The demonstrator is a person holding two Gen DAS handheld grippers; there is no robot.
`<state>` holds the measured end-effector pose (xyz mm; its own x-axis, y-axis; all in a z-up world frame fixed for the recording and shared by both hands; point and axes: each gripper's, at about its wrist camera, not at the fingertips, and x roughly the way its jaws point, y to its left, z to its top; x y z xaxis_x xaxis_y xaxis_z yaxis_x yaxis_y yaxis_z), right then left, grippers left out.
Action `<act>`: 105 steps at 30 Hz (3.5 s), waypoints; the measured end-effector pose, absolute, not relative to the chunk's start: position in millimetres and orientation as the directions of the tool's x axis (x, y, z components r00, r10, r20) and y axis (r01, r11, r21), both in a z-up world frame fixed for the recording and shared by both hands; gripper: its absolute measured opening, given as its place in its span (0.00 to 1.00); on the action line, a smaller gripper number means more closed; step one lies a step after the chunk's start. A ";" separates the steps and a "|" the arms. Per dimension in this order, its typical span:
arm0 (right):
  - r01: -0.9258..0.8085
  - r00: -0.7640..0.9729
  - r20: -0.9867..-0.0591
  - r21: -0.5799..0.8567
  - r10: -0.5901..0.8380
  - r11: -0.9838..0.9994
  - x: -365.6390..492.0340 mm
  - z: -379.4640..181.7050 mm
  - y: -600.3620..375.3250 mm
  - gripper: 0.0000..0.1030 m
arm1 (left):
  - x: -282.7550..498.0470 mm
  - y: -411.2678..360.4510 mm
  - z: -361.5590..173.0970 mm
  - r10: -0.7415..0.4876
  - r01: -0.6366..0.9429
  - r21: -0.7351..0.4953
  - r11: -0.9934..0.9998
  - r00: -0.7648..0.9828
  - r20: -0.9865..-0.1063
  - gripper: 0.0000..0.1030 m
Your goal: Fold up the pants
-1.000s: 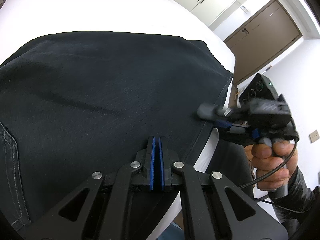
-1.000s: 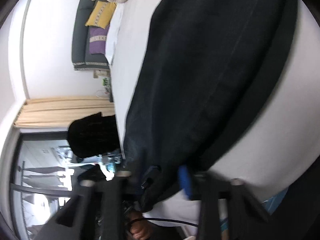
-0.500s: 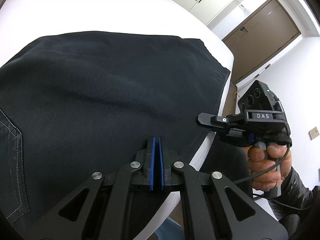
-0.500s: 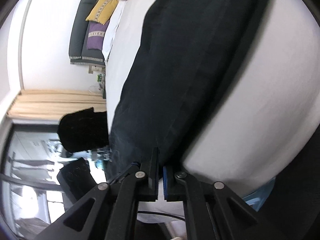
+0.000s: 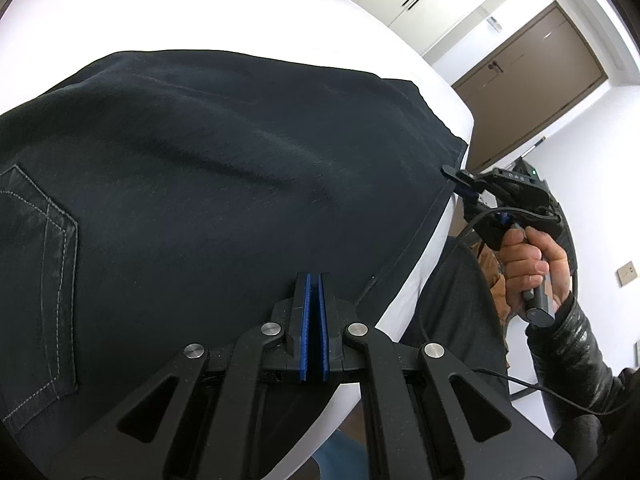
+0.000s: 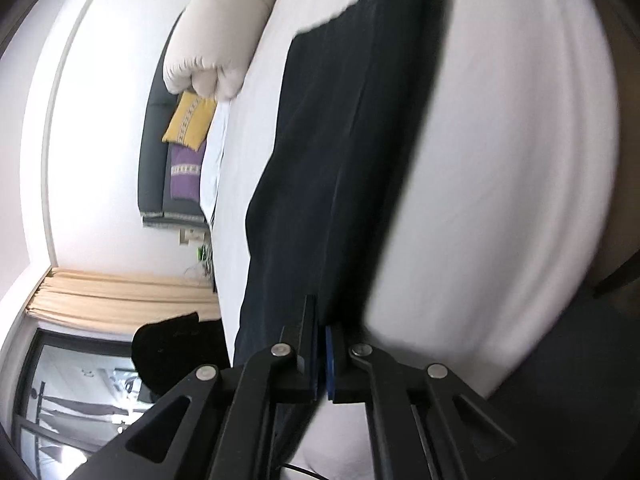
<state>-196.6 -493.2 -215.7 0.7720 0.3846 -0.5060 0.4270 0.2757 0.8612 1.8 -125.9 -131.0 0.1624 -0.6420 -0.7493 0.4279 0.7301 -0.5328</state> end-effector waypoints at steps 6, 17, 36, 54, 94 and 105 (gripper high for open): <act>0.432 0.802 -0.511 0.854 0.310 0.291 -185.7 -206.7 -519.8 0.09 | 0.6 -127.3 -133.2 -0.638 0.434 -0.525 0.732 0.165 -0.753 0.03; 0.616 0.771 -0.634 0.715 -0.064 0.331 -185.3 -175.6 -604.3 0.17 | 0.1 -130.8 -120.1 -0.609 0.453 -0.481 0.751 0.193 -0.769 0.03; 0.385 0.576 -0.659 0.741 0.485 0.550 22.8 -227.8 -482.3 0.00 | 113.9 -126.3 -156.0 -0.654 0.277 -0.595 0.754 0.239 -0.718 0.03; 0.286 0.738 -0.547 0.784 0.395 0.551 -46.6 -172.3 -484.9 0.06 | 87.5 -62.4 -135.6 -0.626 0.155 -0.627 0.763 0.418 -0.659 0.03; 0.468 0.851 -0.518 0.822 0.088 0.324 -182.0 -207.6 -558.0 0.58 | 40.6 11.5 -121.7 -0.569 0.167 -0.571 0.804 0.494 -0.657 0.03; 0.407 0.895 -0.426 0.900 0.128 0.154 -164.6 -238.6 -597.0 0.57 | 42.0 -72.5 -172.2 -0.642 0.217 -0.605 0.766 0.296 -0.707 0.03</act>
<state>-164.6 -597.0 -238.6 0.8954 0.1284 -0.4263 0.4066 0.1542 0.9005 42.0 -72.5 -172.2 0.2958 -0.6423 -0.7071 0.2171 0.7660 -0.6050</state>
